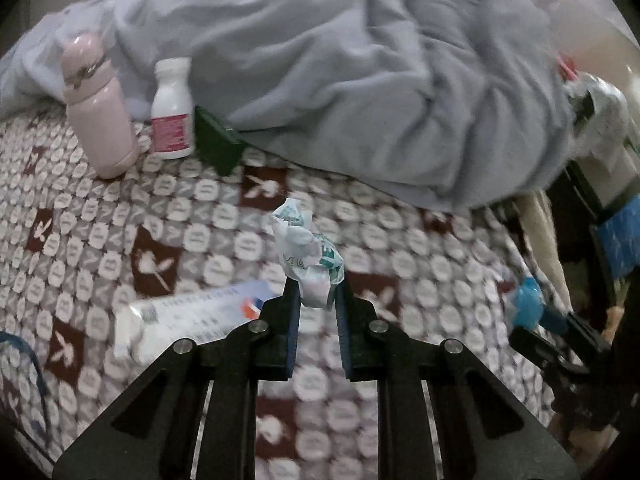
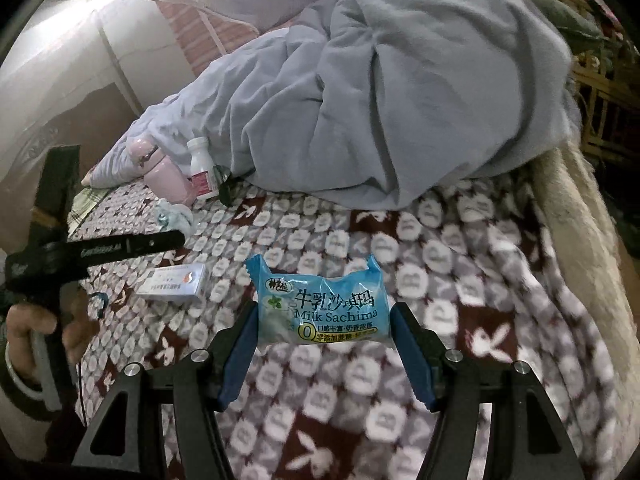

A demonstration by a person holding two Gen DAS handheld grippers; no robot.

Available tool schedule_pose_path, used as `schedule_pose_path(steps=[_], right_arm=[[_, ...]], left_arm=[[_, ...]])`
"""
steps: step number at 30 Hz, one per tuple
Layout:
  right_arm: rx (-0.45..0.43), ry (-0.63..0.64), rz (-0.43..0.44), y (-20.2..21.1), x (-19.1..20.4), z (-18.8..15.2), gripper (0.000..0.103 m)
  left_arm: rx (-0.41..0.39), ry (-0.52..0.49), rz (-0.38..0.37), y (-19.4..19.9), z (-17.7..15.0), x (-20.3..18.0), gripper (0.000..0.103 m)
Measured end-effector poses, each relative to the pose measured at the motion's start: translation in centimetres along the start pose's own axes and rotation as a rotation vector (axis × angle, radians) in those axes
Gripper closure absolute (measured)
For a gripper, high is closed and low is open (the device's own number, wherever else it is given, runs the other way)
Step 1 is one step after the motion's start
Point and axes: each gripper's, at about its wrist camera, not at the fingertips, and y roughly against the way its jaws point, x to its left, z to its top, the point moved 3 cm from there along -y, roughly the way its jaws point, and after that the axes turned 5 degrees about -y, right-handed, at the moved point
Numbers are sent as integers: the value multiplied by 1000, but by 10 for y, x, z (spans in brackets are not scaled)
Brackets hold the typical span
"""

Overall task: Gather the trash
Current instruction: 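Carry the blue packet and crumpled wrapper over the cream bucket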

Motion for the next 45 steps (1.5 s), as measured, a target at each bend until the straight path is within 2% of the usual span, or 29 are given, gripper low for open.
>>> schedule_pose_path(steps=[9, 22, 45], right_arm=[[-30, -13, -49, 44, -21, -19, 39], [-96, -113, -140, 109, -83, -39, 39], [-168, -276, -256, 178, -177, -70, 39]], left_arm=[[-41, -136, -30, 20, -16, -82, 89], [-49, -285, -103, 21, -29, -185, 89], [-11, -443, -205, 0, -48, -300, 89]])
